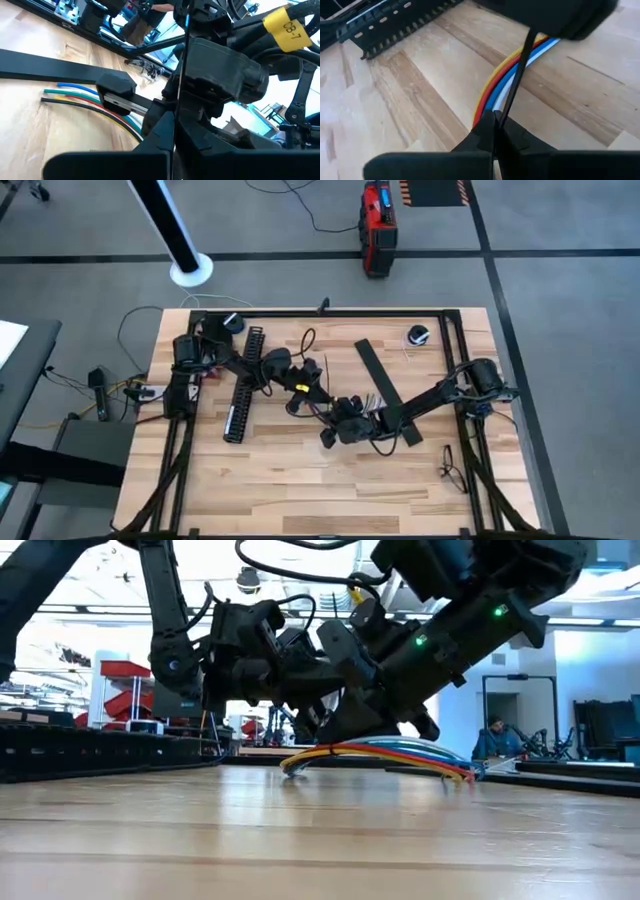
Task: Ziptie cables
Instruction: Wrap the black zip tie on the cable
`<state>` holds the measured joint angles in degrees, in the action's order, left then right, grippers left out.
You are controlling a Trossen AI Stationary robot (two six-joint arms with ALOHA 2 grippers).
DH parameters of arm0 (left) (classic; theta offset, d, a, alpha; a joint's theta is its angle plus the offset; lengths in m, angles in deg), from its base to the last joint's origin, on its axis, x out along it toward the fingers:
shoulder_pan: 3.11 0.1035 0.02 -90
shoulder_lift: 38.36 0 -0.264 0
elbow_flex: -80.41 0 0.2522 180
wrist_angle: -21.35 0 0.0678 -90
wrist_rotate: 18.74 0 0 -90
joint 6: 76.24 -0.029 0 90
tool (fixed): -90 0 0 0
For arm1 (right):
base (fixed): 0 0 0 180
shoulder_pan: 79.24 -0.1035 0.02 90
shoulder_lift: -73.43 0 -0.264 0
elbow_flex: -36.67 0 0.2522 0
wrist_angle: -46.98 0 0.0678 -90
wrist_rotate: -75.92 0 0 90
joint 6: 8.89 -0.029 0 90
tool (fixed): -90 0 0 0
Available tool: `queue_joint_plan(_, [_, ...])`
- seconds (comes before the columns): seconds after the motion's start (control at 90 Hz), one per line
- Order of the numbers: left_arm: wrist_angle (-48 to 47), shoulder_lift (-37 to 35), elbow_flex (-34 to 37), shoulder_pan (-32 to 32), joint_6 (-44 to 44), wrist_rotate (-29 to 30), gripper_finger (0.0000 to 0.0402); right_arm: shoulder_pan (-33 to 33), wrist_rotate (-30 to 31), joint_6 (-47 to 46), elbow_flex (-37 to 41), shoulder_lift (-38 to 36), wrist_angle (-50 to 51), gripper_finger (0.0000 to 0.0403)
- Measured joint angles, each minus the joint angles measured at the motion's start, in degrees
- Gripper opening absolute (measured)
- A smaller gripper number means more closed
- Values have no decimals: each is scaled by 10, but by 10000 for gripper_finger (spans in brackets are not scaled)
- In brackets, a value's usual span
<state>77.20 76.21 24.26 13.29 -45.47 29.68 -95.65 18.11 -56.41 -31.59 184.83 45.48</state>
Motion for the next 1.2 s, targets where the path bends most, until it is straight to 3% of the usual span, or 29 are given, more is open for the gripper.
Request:
queue_joint_plan(0.533, [5,-3,-2,19,0,-42,0,-4,-27,12,2,-5,4,6])
queue_joint_plan(0.733, [21,-8,-5,23,8,-94,32,-7,-85,30,3,-25,30,79])
queue_joint_plan(0.978, [11,-5,-10,22,-9,-127,100,-8,-77,31,3,-49,53,184])
queue_joint_plan(1.2, [7,-5,-40,29,-6,-203,117,-13,-73,51,1,-95,93,218])
